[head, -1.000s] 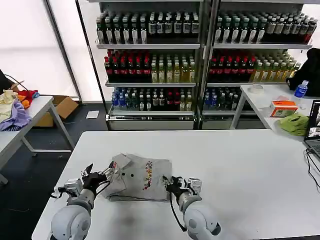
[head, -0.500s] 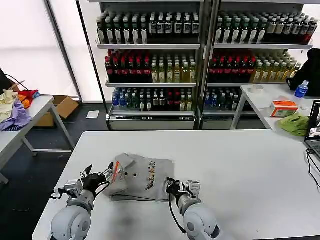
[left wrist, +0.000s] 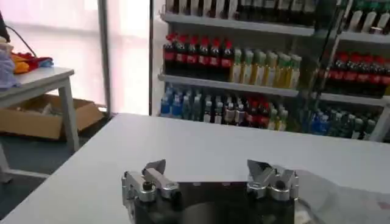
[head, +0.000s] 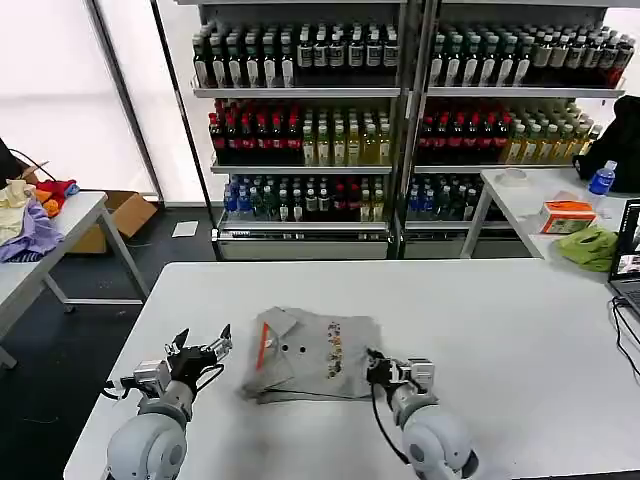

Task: Fold and organize the clothes.

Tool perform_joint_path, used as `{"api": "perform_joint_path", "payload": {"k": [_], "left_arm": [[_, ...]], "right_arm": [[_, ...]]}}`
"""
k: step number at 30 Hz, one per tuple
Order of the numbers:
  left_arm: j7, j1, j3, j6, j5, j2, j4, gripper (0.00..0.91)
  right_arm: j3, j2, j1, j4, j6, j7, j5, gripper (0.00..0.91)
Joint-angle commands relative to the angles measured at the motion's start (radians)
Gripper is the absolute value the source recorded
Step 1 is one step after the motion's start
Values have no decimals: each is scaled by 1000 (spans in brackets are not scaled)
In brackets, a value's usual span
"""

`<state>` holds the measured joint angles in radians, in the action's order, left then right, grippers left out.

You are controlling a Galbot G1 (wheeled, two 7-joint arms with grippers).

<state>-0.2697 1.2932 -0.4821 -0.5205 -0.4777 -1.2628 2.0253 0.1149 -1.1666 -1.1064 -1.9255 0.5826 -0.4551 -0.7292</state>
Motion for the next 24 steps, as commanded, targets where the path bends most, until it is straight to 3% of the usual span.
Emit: {"api": "perform_joint_path", "payload": {"k": [1, 4, 5, 6, 7, 13, 19, 24], "left_arm": [[3, 5, 9, 0, 12, -8, 12, 907], [5, 8, 9, 1, 14, -11, 15, 907], [6, 10, 9, 1, 17, -12, 16, 907], [7, 12, 7, 2, 17, -15, 17, 907], [8, 12, 7, 2, 17, -15, 18, 907], [12, 37, -7, 3, 17, -16, 46, 907], [16, 55, -10, 5, 24, -18, 54, 907], [19, 50, -6, 13, 24, -19, 55, 907]], "right_arm": [[113, 151, 47, 85, -3, 71, 18, 0], [112, 138, 43, 112, -4, 96, 55, 0], [113, 127, 43, 126, -4, 107, 69, 81], [115, 112, 43, 138, -4, 107, 74, 574], [117, 108, 43, 141, -4, 109, 77, 907], [164, 84, -4, 94, -5, 92, 176, 907], [219, 97, -123, -175, -5, 90, 213, 907], [203, 100, -167, -250, -4, 91, 259, 907]]}}
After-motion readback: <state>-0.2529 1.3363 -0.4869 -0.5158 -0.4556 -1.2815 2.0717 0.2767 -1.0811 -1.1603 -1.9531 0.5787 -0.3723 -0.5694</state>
